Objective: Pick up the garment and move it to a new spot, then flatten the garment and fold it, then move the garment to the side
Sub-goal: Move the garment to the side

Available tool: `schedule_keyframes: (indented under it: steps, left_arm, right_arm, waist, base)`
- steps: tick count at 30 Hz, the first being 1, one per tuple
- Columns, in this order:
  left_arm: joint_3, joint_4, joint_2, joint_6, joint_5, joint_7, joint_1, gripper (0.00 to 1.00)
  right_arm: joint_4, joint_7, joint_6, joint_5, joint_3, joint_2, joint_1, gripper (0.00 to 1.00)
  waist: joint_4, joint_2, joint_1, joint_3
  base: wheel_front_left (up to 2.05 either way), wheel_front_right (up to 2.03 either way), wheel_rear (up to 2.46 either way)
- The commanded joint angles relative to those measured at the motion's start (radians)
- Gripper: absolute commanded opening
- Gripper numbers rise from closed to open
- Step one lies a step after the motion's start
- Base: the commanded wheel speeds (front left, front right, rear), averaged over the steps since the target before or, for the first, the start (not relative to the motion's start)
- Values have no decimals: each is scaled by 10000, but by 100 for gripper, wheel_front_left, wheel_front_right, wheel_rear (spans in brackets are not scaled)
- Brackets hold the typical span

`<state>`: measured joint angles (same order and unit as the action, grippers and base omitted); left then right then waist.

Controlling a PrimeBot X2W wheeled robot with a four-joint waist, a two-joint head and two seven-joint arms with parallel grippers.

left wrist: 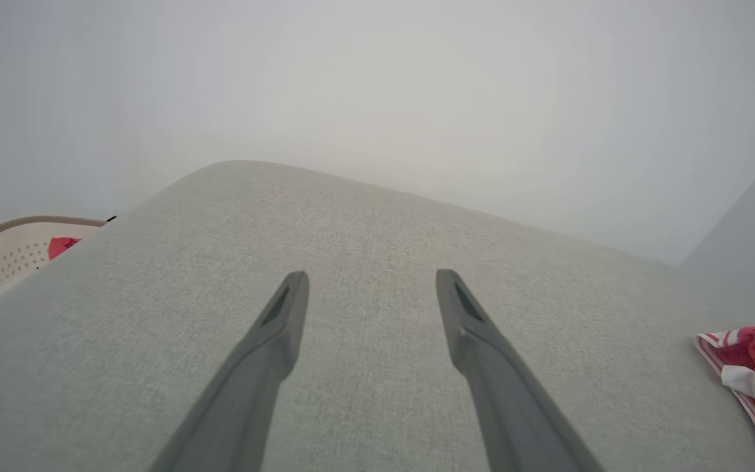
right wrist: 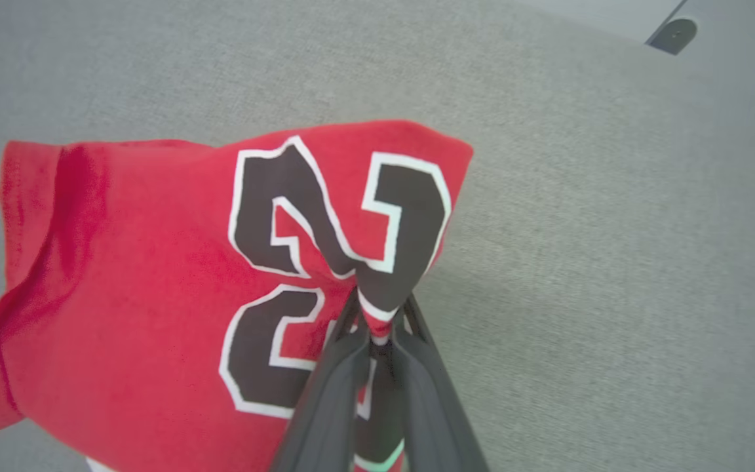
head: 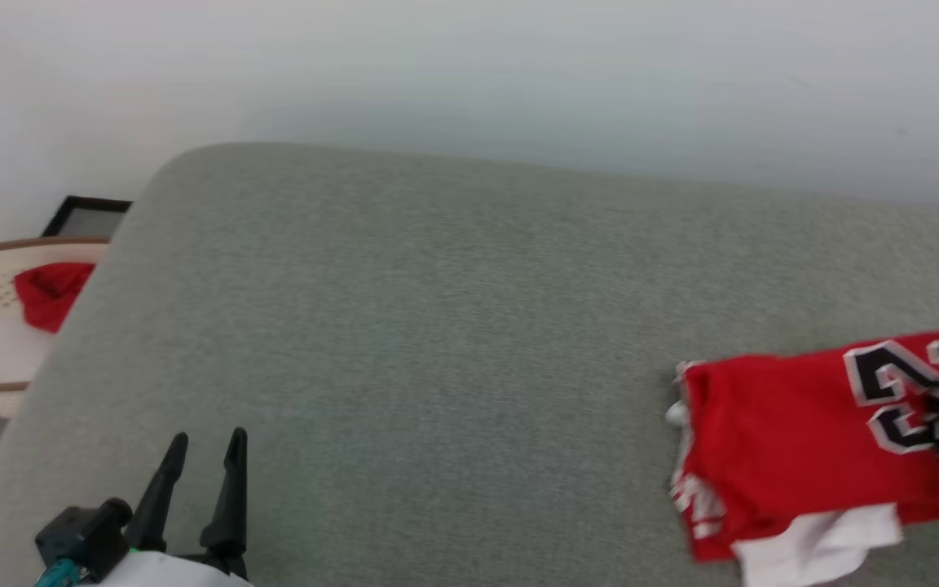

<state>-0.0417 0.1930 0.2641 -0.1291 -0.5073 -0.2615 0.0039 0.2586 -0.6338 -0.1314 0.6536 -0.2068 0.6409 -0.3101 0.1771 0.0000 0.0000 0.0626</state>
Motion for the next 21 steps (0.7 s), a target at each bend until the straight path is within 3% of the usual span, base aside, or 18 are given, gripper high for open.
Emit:
schedule_keyframes:
  steps: [1, 12, 21]
  left_arm:
    - [-5, -55, -15, -19, 65, -33, -156, 100]
    - [-196, -221, -42, -19, 116, -33, -682, 100]
    - [-349, -351, 14, -19, 149, -33, -1213, 100]
  right_arm:
    - [17, 20, 15, -28, 27, 280, -274, 0]
    - [622, 627, 15, -257, -197, 2102, -1662, 0]
    - [1921, 1678, 15, -445, -894, 3318, -2895, 0]
  waist:
    - [-404, 0, 0, 235]
    - [-1210, 0, 0, 1045]
    - [-1448, 0, 0, 1838]
  base:
    - [0, 0, 0]
    - [0, 0, 0]
    - [0, 0, 0]
